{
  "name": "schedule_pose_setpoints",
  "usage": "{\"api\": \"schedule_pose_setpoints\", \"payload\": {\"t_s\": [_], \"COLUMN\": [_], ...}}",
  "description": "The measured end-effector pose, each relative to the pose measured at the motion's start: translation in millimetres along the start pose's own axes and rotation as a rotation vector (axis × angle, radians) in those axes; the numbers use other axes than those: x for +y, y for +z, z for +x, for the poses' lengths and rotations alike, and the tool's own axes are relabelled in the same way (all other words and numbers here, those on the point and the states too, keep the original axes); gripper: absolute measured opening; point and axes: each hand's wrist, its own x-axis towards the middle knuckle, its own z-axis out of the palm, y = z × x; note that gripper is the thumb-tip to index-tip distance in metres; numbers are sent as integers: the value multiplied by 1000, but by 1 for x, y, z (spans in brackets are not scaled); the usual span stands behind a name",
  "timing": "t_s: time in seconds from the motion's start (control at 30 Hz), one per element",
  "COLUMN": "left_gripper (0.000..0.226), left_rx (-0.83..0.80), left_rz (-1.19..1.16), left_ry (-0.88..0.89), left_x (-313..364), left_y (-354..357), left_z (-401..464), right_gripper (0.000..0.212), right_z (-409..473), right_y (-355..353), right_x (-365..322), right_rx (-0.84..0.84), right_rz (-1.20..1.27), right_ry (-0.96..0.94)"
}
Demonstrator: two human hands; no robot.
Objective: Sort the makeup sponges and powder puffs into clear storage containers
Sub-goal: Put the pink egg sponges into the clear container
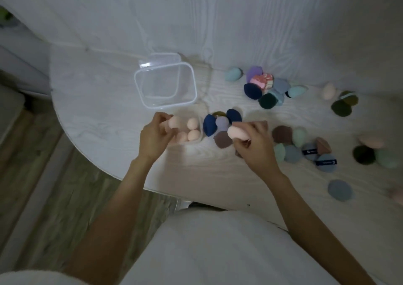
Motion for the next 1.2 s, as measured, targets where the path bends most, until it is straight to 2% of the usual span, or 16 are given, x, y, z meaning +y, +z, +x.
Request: {"api": "schedule_pose_setpoints", "payload": {"t_s": [0.13,0.23,0.33,0.43,0.6,0.7,0.8,0.9,0.97,1.03,1.13,1.2], "left_gripper": [31,26,18,24,28,31,34,26,22,21,24,37], "left_rx": [-61,-171,-139,-115,-116,-135,-108,-42,3,8,-68,-159], "left_rz": [58,86,211,368,487,437,376,352,348,363,361,326], "left_ry": [67,19,-25,64,161,175,164,209,234,253,290,267], "left_x": [-12,-12,-10,-20,-27,-31,-36,-39,-42,-45,-44,-39], "left_y": [-1,7,16,17,19,22,24,23,23,25,27,25], "left_z": [21,33,37,44,47,48,47,44,44,43,39,33], "right_gripper": [37,38,38,37,38,43,33,32,34,33,32,33], "right_z": [9,18,20,26,41,59,71,70,70,72,74,76], "right_y": [21,33,35,41,50,62,81,95,97,94,93,93], "right_x": [-22,-29,-30,-32,-39,-54,-66,-71,-70,-68,-67,-64], "right_rx": [11,42,60,82,51,-32,-223,-397,-399,-324,-286,-302], "right_rz": [15,-2,-12,-39,-56,-79,-62,-96,-238,-303,-234,-185], "right_ry": [21,42,39,23,-14,-17,-24,-26,-84,-148,-149,-90]}}
